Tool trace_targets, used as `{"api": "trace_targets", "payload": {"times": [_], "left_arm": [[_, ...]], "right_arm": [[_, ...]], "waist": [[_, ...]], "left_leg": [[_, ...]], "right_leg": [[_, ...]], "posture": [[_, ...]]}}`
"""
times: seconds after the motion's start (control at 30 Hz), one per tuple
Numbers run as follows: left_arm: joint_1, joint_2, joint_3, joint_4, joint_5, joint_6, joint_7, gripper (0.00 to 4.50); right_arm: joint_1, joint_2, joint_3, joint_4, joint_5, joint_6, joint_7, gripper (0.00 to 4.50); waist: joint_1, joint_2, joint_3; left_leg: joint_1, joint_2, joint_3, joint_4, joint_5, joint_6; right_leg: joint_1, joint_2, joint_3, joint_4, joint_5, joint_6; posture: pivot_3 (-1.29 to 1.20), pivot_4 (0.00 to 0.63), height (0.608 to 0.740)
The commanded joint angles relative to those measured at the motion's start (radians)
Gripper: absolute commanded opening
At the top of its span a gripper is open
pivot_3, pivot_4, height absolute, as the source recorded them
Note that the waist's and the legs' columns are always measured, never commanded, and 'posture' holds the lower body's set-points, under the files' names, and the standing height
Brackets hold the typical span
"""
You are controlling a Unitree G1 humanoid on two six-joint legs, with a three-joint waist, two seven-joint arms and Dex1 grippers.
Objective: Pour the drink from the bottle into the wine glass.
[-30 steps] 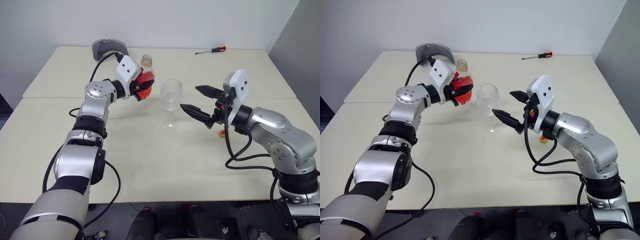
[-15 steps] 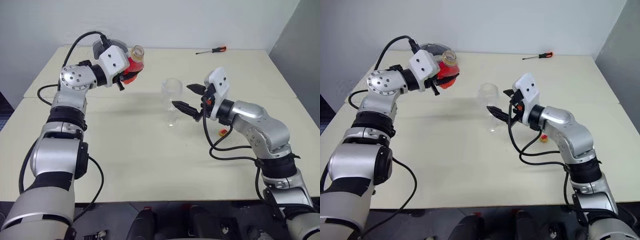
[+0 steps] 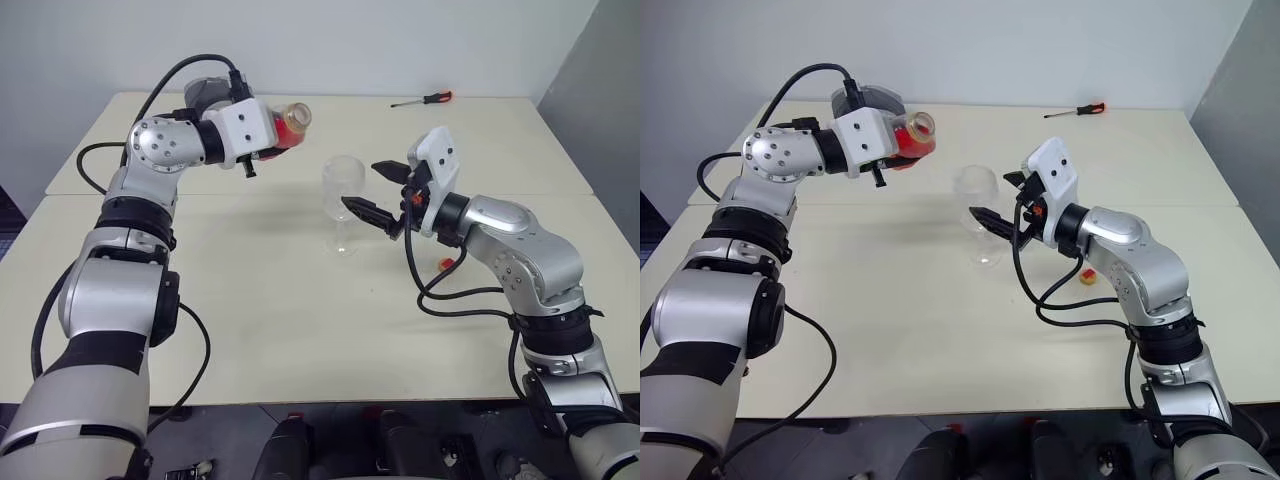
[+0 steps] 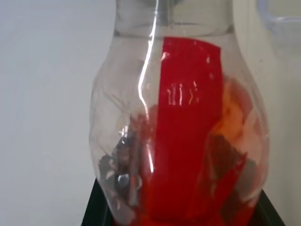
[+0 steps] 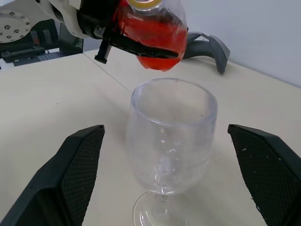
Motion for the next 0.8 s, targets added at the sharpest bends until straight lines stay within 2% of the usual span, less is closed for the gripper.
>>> {"api": "trace_targets", "payload": {"times": [0.03,0.3,0.57,0.8], "left_arm": [[-0.073,0.011,-0.010,0.002,0.020,-0.064,0.011,1.19],[-0.111,0.017,-0.040,0.034,0.076,-0.114,0.034,1.19],[-0.149,0.012,-0.068,0.058,0.130,-0.127,0.082,1.19],[-0.170,0.009,-0.097,0.075,0.170,-0.132,0.115,1.19]], "right_arm": [[0.001,0.015,-0.070,-0.052,0.031,0.013,-0.027,4.50],[0.037,0.063,-0.156,-0.108,0.100,-0.005,-0.045,4.50],[0.079,0.102,-0.152,-0.159,0.109,-0.045,-0.049,4.50],[0.090,0.145,-0.134,-0.128,0.067,-0.103,-0.075,4.50]], "waist": [[0.000,0.000,0.000],[0.000,0.000,0.000],[-0.002,0.000,0.000],[-0.002,0.000,0.000]], "left_leg": [[0.000,0.000,0.000,0.000,0.000,0.000],[0.000,0.000,0.001,0.000,0.000,0.000],[0.000,0.000,0.002,0.000,0.000,0.000],[0.000,0.000,0.002,0.000,0.000,0.000]], "right_leg": [[0.000,0.000,0.000,0.000,0.000,0.000],[-0.001,0.000,0.001,0.001,0.000,0.000],[-0.002,0.000,0.000,0.003,0.000,0.000],[-0.002,0.000,0.000,0.003,0.000,0.000]], "posture": [[0.00,0.150,0.740],[0.00,0.150,0.740],[0.00,0.150,0.740],[0.00,0.150,0.740]]}}
